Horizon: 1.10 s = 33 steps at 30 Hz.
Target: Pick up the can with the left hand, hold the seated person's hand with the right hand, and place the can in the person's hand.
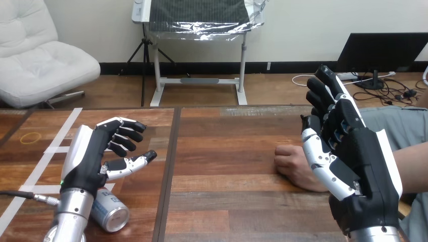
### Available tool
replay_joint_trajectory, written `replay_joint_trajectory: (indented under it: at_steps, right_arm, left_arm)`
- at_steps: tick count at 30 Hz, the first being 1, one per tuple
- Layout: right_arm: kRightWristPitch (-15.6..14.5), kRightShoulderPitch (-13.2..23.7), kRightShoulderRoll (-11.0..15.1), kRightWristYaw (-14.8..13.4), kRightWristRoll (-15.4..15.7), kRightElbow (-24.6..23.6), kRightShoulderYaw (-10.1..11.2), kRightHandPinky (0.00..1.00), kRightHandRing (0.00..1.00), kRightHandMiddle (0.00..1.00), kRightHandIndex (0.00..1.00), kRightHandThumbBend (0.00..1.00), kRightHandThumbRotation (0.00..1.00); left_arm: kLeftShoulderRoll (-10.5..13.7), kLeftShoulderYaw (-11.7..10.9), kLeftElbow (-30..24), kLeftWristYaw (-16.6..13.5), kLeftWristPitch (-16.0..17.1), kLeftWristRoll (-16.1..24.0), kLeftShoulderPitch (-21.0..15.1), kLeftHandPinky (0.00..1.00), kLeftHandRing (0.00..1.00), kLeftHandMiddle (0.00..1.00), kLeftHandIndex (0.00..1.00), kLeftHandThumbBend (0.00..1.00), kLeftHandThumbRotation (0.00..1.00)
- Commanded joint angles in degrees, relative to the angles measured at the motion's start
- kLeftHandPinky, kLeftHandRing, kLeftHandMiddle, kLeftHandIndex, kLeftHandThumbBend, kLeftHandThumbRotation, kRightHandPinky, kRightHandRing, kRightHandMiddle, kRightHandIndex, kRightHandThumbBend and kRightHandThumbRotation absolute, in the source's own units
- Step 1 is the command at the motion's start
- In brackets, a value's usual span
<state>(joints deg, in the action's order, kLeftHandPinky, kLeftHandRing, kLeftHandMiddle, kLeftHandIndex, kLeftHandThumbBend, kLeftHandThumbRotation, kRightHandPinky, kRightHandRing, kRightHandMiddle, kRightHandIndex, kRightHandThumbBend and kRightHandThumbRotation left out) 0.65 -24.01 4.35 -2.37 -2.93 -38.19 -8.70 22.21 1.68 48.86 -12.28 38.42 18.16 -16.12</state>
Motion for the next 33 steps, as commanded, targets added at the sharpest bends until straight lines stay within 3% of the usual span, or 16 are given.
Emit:
replay_joint_trajectory:
  at_steps: [1, 20, 33]
  right_arm:
    - [1.31, 3.45, -1.76, -0.07, -0.49, -1.09, 0.73, 1.0, 0.95, 0.93, 0.94, 0.0, 0.0]
    - [1.58, 2.9, -1.29, 0.16, -1.18, -1.52, 1.54, 1.0, 0.94, 0.92, 0.93, 0.0, 0.0]
    - [1.69, 1.97, -1.03, 0.22, -1.42, -2.24, 2.04, 1.0, 0.92, 0.9, 0.91, 0.0, 0.0]
  left_arm:
    - [0.39, -0.83, -2.47, -0.22, 1.73, -1.2, -1.84, 0.47, 0.53, 0.58, 0.6, 0.63, 0.0]
    - [-1.82, -1.15, -1.26, -1.76, 2.32, -1.68, -1.71, 0.46, 0.53, 0.58, 0.61, 0.64, 0.0]
    - [-2.6, -1.02, -2.28, -5.26, 2.69, -0.39, -0.01, 0.46, 0.53, 0.6, 0.62, 0.64, 0.0]
